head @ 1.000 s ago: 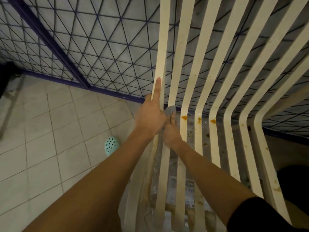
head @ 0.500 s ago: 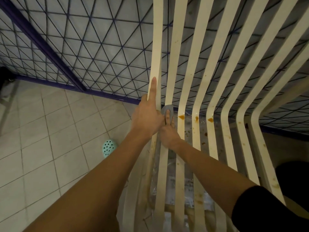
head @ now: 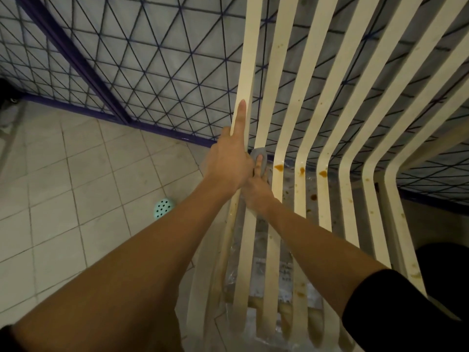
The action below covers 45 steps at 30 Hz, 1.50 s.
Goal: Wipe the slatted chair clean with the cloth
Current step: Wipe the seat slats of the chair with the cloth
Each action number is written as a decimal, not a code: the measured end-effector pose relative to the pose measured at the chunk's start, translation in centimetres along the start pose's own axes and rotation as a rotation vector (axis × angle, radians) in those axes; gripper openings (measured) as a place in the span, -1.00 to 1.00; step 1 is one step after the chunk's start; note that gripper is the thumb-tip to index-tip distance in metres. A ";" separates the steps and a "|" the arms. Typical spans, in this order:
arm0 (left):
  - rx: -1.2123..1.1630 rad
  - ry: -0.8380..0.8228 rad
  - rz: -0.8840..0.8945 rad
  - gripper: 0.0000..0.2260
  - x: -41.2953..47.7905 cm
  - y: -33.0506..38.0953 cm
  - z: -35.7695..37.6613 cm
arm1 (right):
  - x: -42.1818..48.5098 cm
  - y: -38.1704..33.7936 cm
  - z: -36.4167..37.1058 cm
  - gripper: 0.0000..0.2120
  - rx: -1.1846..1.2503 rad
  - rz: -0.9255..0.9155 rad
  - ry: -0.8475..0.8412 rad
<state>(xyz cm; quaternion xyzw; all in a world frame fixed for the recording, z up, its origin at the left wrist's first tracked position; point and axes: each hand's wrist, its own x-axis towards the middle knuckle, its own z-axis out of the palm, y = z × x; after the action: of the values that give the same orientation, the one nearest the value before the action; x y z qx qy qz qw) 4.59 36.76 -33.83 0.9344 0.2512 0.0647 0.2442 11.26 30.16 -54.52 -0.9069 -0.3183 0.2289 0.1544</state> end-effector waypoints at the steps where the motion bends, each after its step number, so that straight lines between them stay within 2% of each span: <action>1: 0.007 0.006 0.003 -0.14 0.0 0.0 0.0 | -0.3 0.1 0.5 -0.28 0.012 0.005 -0.018; 4: 0.017 0.013 0.021 -0.15 0.0 -0.1 0.0 | 0.1 1.6 1.3 -0.27 -0.056 -0.067 -0.027; 7: -0.013 0.003 0.022 -0.16 0.0 0.2 0.0 | 1.2 1.5 0.6 -0.26 -0.039 -0.063 -0.018; 15: 0.008 0.006 0.025 -0.16 0.0 0.2 0.0 | -0.9 -0.5 1.0 -0.23 0.168 0.097 0.159; 18: 0.012 -0.007 0.032 -0.16 0.1 0.4 -0.2 | 1.3 -0.4 0.3 -0.24 0.276 0.218 0.119; 24: 0.010 0.003 0.034 -0.13 0.2 -0.1 0.2 | -1.7 -1.4 0.1 -0.31 0.328 0.252 0.194; 29: 0.022 0.006 0.036 -0.14 0.4 -0.2 0.1 | -4.4 -2.9 -0.5 -0.59 0.703 0.272 0.327; 31: 0.039 0.003 0.026 -0.14 0.3 0.0 0.1 | -6.3 -3.6 -1.1 -0.57 0.640 0.259 0.304; 36: 0.060 0.008 0.006 -0.15 0.1 -0.1 0.0 | -10.7 -5.3 -0.6 -0.50 0.764 0.313 0.224; 45: 0.072 0.005 0.006 -0.17 -0.4 0.7 -0.5 | -19.8 -7.1 2.1 -0.42 0.769 0.359 0.087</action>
<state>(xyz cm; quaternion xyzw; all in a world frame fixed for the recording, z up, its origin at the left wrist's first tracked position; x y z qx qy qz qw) 4.46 36.28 -33.02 0.9430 0.2514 0.0587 0.2098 -7.13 22.96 -47.05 -0.8331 -0.0402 0.3159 0.4523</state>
